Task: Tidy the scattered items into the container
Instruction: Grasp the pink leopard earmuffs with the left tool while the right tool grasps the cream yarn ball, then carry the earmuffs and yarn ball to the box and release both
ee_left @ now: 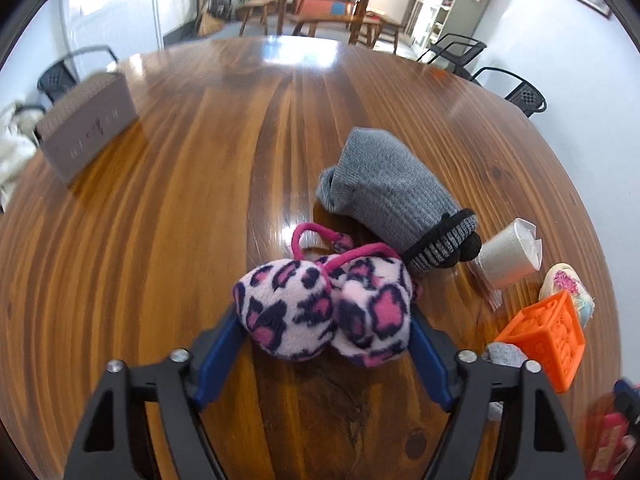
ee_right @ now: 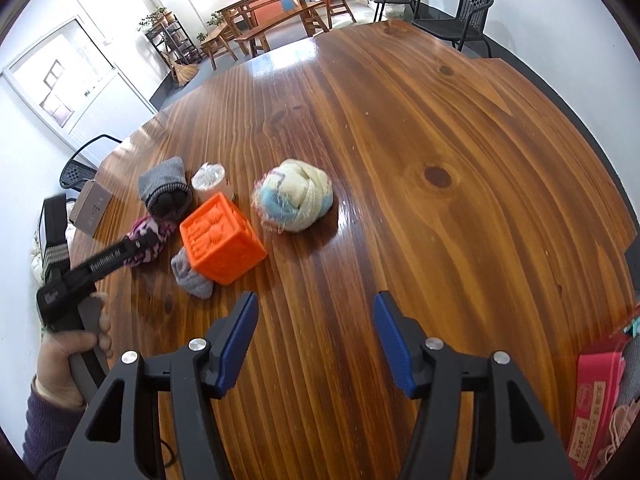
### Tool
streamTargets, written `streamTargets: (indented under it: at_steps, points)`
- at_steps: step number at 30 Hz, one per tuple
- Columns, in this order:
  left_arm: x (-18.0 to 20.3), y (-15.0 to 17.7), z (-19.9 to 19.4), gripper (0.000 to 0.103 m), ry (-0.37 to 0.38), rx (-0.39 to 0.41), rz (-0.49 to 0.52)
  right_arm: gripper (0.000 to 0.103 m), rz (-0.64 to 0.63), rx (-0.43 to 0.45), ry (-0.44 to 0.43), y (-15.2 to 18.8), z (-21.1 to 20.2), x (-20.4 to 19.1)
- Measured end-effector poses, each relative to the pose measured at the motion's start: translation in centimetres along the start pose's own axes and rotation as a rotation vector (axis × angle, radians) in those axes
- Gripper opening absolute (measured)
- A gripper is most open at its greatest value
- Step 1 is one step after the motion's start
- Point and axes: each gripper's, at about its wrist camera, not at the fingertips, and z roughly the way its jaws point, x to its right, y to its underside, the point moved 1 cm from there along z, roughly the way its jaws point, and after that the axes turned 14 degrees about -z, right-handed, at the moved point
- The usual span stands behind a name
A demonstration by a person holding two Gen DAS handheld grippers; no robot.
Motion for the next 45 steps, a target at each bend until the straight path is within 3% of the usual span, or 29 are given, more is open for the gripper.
streamTargets:
  at_steps: [2,9,18,24,29,32,38,45]
  points:
    - [0.0,-0.1,-0.1,0.06,0.03,-0.016,-0.006,0.064,-0.004,0.014,0.008,-0.9,0.3,0.0]
    - [-0.2,0.0,-1.6,0.06,0.065,0.009,0.003,0.064,-0.013,0.056,0.025,-4.8,2.3,-0.2]
    - [-1.3,0.8,-4.2,0.06,0.102,0.039,-0.008,0.064,0.028,-0.017,-0.014,-7.4,7.4,0.3]
    - [-1.0,1.6,-5.6,0.06,0.118,0.045,-0.016,0.065,-0.047,-0.036,0.013,-8.2,9.1,-0.5]
    - [-0.6,2.8,-7.2,0.06,0.132,0.044,-0.023,0.06,-0.125,-0.029,0.016,-8.4,9.2,-1.3]
    - [-0.1,3.7,-8.2,0.06,0.138,0.045,-0.021,0.054,-0.14,-0.031,0.028,-8.2,8.4,-1.5]
    - [1.4,5.9,-11.1,0.06,0.141,0.065,0.003,0.054,-0.137,0.039,0.027,-6.4,3.3,-1.1]
    - [4.7,9.0,-14.5,0.06,0.149,0.081,0.057,0.054,-0.091,0.093,-0.007,-1.6,-3.1,2.1]
